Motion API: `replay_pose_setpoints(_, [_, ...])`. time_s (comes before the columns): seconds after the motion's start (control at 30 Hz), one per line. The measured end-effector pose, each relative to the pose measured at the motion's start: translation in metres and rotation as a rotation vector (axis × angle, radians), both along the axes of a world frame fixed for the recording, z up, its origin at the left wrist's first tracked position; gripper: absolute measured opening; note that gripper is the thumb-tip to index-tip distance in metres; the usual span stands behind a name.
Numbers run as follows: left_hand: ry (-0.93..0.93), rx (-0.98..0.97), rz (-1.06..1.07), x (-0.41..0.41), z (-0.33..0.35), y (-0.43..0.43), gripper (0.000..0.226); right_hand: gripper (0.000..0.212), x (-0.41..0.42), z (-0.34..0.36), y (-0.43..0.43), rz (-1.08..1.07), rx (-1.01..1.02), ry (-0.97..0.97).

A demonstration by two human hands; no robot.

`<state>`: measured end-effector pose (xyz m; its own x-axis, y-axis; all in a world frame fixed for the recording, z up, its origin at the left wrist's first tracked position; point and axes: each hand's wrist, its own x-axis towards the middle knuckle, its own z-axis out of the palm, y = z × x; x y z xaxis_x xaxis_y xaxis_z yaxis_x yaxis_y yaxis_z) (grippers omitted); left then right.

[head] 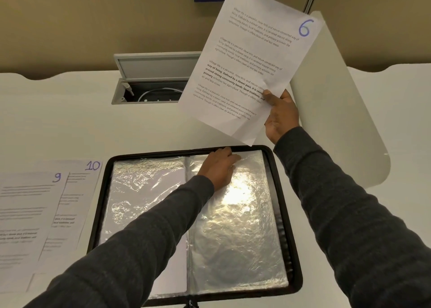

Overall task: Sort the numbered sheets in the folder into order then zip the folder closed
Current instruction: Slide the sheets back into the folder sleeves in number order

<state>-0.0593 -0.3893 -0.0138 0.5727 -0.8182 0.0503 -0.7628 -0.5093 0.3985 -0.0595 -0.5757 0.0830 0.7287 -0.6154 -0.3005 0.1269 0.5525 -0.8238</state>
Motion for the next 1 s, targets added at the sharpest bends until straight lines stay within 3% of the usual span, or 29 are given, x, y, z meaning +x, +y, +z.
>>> replay_pose_setpoints(0.13, [0.148, 0.022, 0.006, 0.002, 0.005, -0.004, 0.015, 0.024, 0.000, -0.001, 0.000, -0.001, -0.005, 0.006])
replay_pose_setpoints(0.33, [0.199, -0.039, 0.023, -0.002, 0.005, -0.002, 0.016, 0.022, 0.001, -0.009, 0.005, -0.003, -0.037, 0.044])
replay_pose_setpoints(0.83, [0.086, -0.165, 0.183, 0.000, 0.015, 0.000, 0.013, 0.019, -0.013, -0.050, 0.027, 0.052, -0.177, 0.230])
replay_pose_setpoints(1.0, [0.089, -0.128, 0.142, 0.010, 0.016, 0.008, 0.019, 0.021, -0.020, -0.055, 0.014, 0.066, -0.194, 0.258])
